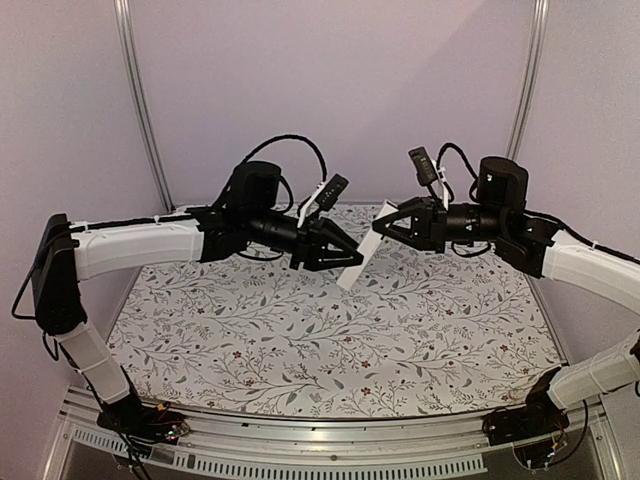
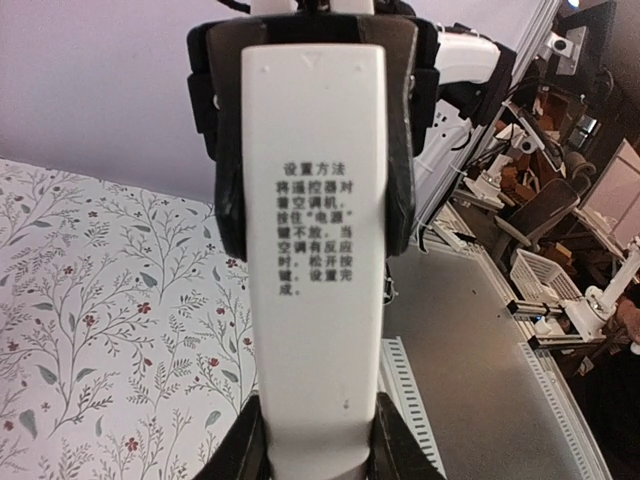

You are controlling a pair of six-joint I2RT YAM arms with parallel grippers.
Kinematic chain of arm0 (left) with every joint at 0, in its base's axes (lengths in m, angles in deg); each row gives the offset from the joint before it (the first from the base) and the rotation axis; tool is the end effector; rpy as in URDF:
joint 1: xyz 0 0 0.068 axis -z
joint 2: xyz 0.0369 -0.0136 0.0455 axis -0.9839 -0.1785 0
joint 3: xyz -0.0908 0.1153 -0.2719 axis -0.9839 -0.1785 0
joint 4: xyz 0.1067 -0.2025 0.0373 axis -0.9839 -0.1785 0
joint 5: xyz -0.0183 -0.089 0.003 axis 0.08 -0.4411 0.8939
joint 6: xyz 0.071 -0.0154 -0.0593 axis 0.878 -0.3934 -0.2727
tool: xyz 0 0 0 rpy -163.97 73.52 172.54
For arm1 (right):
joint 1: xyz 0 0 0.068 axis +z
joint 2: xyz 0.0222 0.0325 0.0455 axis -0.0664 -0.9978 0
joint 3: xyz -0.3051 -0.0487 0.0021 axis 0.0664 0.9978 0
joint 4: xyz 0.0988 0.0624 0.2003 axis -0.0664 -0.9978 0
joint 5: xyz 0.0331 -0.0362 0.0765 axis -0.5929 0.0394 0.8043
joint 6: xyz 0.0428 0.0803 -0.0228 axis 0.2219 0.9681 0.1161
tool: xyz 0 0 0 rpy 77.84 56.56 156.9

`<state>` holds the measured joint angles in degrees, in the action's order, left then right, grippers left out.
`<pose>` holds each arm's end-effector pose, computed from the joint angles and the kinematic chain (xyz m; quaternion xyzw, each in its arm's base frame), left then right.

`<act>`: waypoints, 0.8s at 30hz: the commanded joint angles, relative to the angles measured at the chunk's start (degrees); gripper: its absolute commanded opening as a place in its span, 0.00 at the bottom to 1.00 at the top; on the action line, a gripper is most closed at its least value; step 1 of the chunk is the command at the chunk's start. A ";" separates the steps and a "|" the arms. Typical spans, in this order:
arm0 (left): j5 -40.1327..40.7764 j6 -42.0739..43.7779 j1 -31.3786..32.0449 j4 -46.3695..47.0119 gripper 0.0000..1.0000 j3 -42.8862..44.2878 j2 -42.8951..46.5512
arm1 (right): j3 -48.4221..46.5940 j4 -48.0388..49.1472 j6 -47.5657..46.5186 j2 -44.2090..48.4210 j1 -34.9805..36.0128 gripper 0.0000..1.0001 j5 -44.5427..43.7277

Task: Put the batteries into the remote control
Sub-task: Pass from the left arm to the right, then place the remote control at the center of the board.

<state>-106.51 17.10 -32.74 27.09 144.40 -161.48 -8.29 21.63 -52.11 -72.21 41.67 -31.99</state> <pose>0.2193 -0.3352 0.3486 0.4875 0.5886 -0.5720 0.2980 0.1853 0.2221 0.3907 -0.3867 0.6207 0.5435 0.4120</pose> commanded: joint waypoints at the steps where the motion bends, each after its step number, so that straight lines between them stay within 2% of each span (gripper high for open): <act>1: 0.29 -0.13 -1.35 3.19 0.18 -0.87 2.39 | -2.45 0.09 1.41 -1.00 0.53 0.15 1.33; 3: 1.07 -0.34 -1.64 3.11 0.21 -1.21 2.60 | -2.74 -0.33 1.75 -1.21 0.46 0.07 0.25; 6: 3.22 -1.10 -2.48 3.09 0.41 -2.10 3.56 | -3.99 -3.05 1.80 -1.66 0.46 0.02 -1.90; 9: 7.48 -1.82 -3.87 2.41 0.65 -3.68 5.45 | -7.55 -10.69 0.70 -3.23 0.52 0.00 -4.52; 10: 9.70 -2.07 -4.50 1.95 0.78 -4.33 6.28 | -9.10 -14.11 0.20 -4.29 0.51 0.00 -6.09; 11: 11.77 -2.48 -5.21 1.37 0.96 -5.10 7.26 | -10.89 -17.77 -0.84 -5.22 0.49 0.00 -7.81; 12: 14.82 -2.92 -5.90 0.94 0.99 -5.91 8.87 | -12.65 -21.67 -1.89 -6.12 0.46 0.00 -9.54; 15: 24.46 -4.48 -7.71 -0.27 0.99 -8.95 12.72 | -18.18 -31.69 -4.29 -10.20 0.46 0.00 -15.70; 19: 35.43 -6.05 -9.00 -3.33 1.00 -12.22 16.85 | -24.24 -40.06 -5.48 -15.75 0.72 0.00 -23.01; 24: 43.14 -7.05 -9.18 -3.64 1.00 -17.13 20.54 | -32.69 -48.52 -5.01 -23.28 2.28 0.00 -33.15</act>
<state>-73.66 11.67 -41.39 25.95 130.54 -142.70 -33.66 -15.63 -56.32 -90.17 42.44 -54.96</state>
